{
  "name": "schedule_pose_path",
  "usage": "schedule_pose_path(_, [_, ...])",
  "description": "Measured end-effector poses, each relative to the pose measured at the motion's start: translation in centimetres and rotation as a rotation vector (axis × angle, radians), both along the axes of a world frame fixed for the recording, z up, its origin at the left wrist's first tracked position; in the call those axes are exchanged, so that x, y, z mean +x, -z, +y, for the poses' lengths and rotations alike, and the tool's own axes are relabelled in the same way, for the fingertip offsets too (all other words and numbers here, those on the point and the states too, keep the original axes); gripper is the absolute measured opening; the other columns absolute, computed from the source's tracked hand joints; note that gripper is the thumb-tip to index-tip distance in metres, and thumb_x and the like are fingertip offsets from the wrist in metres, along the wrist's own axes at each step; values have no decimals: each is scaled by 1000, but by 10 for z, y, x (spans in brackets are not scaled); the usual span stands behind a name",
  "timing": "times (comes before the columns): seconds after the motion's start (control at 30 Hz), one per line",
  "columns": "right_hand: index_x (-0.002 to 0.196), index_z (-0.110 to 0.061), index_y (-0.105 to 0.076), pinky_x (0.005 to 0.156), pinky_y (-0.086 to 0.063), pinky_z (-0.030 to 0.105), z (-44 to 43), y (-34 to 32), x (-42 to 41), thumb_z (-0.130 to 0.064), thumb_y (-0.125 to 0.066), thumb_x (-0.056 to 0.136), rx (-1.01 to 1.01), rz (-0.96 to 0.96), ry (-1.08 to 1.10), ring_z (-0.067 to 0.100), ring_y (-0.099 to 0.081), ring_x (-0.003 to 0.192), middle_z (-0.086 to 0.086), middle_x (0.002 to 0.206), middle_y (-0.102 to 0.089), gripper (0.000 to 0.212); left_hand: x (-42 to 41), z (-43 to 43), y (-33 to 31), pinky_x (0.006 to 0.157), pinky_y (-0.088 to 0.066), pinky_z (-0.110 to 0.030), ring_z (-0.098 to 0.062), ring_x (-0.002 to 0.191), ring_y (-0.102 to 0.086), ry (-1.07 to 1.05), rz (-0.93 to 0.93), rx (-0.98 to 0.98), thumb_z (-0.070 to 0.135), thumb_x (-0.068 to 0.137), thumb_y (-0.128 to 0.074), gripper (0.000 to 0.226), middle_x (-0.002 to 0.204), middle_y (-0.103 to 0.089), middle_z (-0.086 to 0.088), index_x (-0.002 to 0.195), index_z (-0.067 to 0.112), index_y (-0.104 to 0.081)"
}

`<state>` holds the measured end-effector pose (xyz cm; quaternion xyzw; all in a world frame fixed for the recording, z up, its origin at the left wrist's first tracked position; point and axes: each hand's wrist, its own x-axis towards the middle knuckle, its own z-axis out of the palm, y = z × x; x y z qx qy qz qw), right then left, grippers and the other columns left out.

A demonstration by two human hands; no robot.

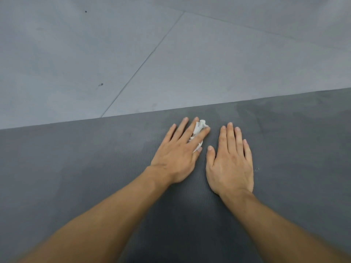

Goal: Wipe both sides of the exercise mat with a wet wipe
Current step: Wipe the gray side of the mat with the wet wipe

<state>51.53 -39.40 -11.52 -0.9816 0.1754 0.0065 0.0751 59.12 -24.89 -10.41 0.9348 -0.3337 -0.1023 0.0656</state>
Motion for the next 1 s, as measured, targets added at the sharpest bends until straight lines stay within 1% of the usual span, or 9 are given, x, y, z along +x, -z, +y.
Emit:
schedule_pose_path(0.1, [166,-11,-11,130,-8,42,0,0,0,-46,-11,104,3,-2,1,20,-2,161,5,174,-6,71,-9,26,-1,129,5,-38,-12,158,13,56,-21,19,46,108,-9,60,173,7,12,165,34,4])
schedule_pose_path(0.17, [166,-11,-12,130,-8,41,0,-1,0,-46,-12,104,7,-7,1,20,-2,161,5,174,-6,71,-13,46,-1,128,7,-36,-9,158,15,40,-22,26,48,107,-8,61,172,7,14,165,32,3])
schedule_pose_path(0.27, [166,-10,-12,130,-8,42,-1,-1,-1,-46,-11,104,7,-1,-7,21,-3,161,6,174,-7,71,-12,82,2,129,3,-37,-8,158,11,-139,-22,12,48,106,-10,62,172,3,15,165,34,2])
schedule_pose_path(0.37, [165,-10,-12,130,-9,42,-1,-1,0,-46,-11,105,-1,-2,-4,21,-3,161,6,174,-7,71,-3,103,3,127,10,-31,-4,157,14,-375,0,-29,50,103,-7,65,171,6,15,165,34,4])
schedule_pose_path(0.5, [165,-10,-13,130,-9,43,0,1,0,-47,-12,104,-3,-8,1,21,-3,161,6,174,-8,71,2,75,2,128,9,-36,-11,158,14,-512,12,-48,42,108,-16,62,172,10,12,166,28,3])
schedule_pose_path(0.7, [165,-10,-15,130,-10,43,1,1,0,-47,-14,104,-10,-24,6,21,-5,161,6,174,-10,71,-1,7,-2,129,6,-40,-17,159,12,-411,6,-65,40,110,-21,63,173,11,6,165,23,3])
schedule_pose_path(0.83, [165,-9,-16,130,-11,43,0,2,0,-46,-14,104,-19,-26,11,21,-5,161,6,173,-10,71,-13,-9,0,129,5,-42,-18,159,11,-262,7,-19,45,103,0,68,173,8,5,166,22,1])
schedule_pose_path(0.9, [165,-9,-15,130,-11,43,0,2,0,-47,-14,104,-20,-24,8,21,-5,161,6,174,-10,71,-9,4,0,129,7,-39,-16,159,12,-302,8,-16,45,102,0,67,173,8,6,166,24,1])
schedule_pose_path(1.0, [165,-10,-15,130,-11,44,0,3,-1,-48,-12,104,-25,-25,1,21,-4,161,6,174,-9,72,0,42,0,127,11,-34,-12,158,14,-432,13,-32,40,110,-14,60,173,9,10,165,27,5])
